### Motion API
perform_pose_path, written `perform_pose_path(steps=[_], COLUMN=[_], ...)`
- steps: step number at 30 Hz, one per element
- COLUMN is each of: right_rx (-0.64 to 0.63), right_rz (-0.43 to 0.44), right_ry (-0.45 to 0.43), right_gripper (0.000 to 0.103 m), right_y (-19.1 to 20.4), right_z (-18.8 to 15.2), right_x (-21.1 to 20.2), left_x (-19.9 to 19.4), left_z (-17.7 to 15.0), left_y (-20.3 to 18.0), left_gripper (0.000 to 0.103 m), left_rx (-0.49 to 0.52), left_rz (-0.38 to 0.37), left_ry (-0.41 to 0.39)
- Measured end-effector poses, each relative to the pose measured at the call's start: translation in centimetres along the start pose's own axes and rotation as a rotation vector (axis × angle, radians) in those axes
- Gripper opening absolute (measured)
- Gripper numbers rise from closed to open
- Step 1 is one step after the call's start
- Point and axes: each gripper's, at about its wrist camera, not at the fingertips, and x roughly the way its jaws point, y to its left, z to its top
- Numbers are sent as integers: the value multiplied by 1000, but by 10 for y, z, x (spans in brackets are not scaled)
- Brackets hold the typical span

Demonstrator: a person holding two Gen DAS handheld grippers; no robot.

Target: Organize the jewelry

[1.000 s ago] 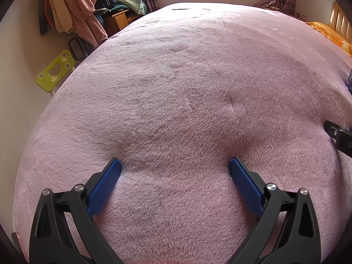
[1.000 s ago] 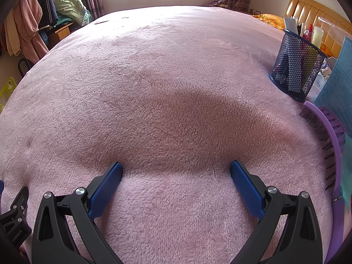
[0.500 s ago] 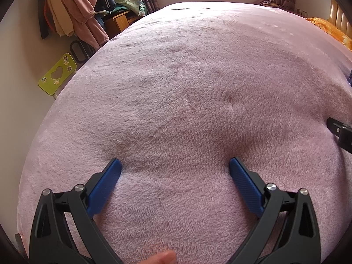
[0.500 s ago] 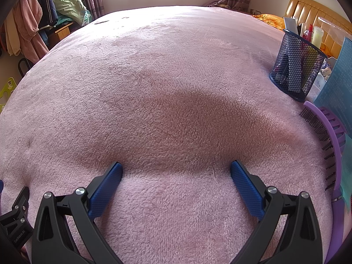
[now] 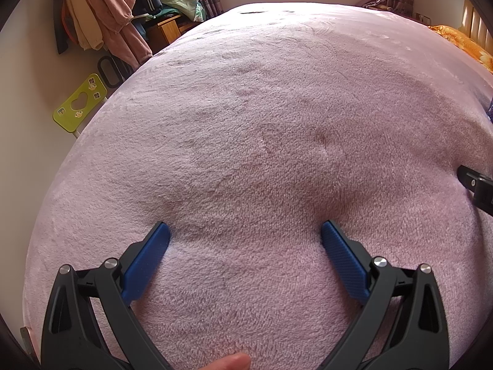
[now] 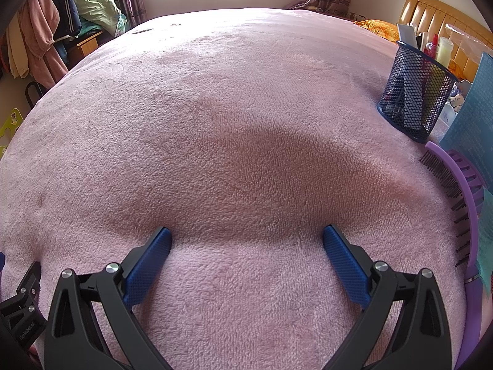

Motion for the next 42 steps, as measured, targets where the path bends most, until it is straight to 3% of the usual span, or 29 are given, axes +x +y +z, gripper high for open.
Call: perform_pose_path(steps=[42], right_rx=[0], right_rz=[1], right_ry=[-1], right_gripper=[99], right_y=[0], right_z=[0], right_x=[1], left_x=[-3], left_z=[-12], left_y=[11], left_gripper=[95], left_rx=[-4], left_rz=[22], left_ry=[5])
